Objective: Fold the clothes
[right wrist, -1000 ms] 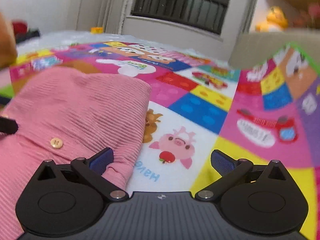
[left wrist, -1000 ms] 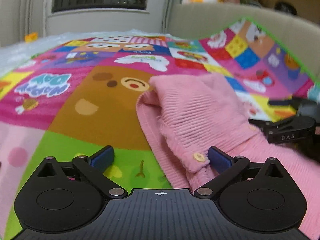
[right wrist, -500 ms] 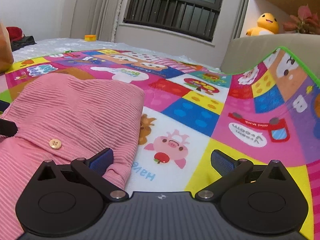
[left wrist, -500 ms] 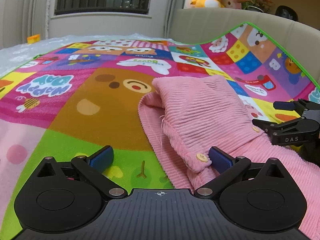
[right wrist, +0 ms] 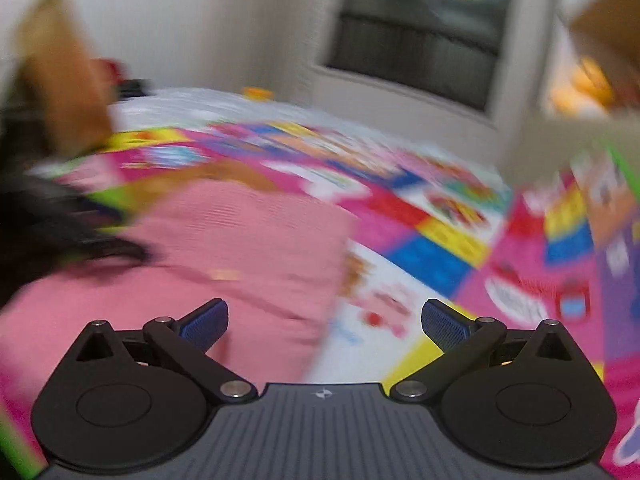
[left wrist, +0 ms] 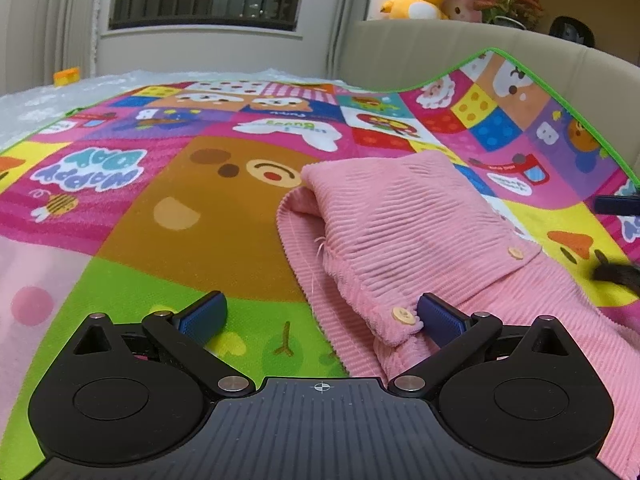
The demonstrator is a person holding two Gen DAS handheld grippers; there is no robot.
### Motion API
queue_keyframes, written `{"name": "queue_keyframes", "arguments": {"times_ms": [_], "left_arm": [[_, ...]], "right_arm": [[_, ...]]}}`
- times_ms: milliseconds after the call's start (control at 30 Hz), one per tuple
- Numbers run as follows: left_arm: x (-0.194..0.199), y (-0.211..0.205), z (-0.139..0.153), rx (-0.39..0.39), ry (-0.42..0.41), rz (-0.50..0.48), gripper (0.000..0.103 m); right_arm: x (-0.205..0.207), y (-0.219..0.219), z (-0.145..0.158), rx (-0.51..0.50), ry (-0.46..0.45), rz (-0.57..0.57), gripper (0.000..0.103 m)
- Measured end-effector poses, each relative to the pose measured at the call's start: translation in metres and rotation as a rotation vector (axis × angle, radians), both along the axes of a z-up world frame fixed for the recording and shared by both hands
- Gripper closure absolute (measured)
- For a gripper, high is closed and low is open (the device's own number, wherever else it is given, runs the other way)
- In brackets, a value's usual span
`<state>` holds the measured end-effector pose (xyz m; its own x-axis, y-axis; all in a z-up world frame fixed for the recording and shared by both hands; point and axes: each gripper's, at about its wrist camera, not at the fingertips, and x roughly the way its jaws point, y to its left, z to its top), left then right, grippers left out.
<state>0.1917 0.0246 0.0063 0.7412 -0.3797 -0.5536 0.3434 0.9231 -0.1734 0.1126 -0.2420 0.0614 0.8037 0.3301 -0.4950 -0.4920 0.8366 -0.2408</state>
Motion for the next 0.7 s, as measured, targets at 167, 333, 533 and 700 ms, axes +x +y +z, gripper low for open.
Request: {"name": "queue_keyframes", "arguments": {"times_ms": [167,333,533,700], "left_arm": [[0.000,0.000,0.000,-0.003,-0.001,0.001,0.000],[-0.001,-0.002,0.001,-0.004,-0.002,0.002,0.000],[-0.001,0.001,0.001,-0.009,-0.002,0.000,0.000],[-0.001,0.002,0.001,-0.016,-0.005,0.001,0.000]], "right_arm": [[-0.047,0.035,-0.006,-0.094,0.090,0.211,0.015],[-0.056,0.060,-0.045,-0.237,0.110,0.267,0.015],[-0.044,0.050,-0.031,-0.110,0.160,0.167,0.037],[-0.013,0.020,-0.026,0.120,0.297,0.021,0.037]]}}
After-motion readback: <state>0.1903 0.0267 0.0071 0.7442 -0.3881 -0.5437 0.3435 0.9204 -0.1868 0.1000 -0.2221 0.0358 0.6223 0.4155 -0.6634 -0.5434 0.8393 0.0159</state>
